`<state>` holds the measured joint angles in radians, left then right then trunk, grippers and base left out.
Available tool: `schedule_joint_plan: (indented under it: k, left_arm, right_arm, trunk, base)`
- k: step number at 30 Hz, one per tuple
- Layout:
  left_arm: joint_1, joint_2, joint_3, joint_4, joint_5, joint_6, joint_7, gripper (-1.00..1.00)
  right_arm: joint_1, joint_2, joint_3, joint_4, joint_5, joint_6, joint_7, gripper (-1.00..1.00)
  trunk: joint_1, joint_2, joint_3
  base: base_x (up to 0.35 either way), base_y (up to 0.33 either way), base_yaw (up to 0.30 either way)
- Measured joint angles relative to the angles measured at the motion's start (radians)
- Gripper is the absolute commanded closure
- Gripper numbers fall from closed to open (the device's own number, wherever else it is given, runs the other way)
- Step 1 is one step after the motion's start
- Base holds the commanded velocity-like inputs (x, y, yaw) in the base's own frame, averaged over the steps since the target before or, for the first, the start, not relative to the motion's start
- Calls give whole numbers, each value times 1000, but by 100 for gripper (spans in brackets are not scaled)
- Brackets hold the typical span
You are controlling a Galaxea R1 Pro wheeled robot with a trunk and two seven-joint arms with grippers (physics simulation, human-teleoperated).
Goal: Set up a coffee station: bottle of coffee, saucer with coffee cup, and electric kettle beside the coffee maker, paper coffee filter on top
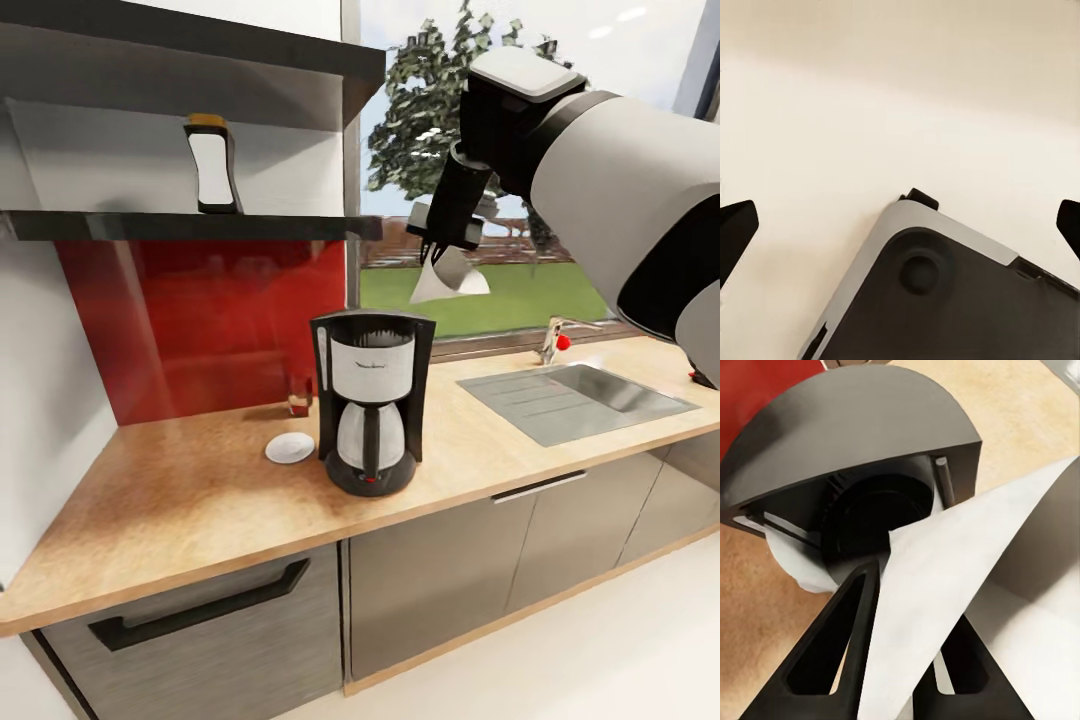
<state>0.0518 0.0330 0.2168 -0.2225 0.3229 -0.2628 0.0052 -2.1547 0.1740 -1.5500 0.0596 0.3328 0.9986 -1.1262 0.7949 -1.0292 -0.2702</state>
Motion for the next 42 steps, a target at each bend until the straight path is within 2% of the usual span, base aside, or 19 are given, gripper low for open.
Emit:
schedule_joint_plan:
  k: [15,42]
  left_arm:
    - [0,-1,0,0,0,0,0,-100]
    - [0,-1,0,0,0,0,2,-100]
  right_arm:
    - [4,0,-1,0,0,1,-2,100]
    - [14,0,1,3,2,25,-12,100]
  trunk:
    - [0,0,0]
    - [0,0,0]
  base:
    - [1,135,0]
    - [0,5,0]
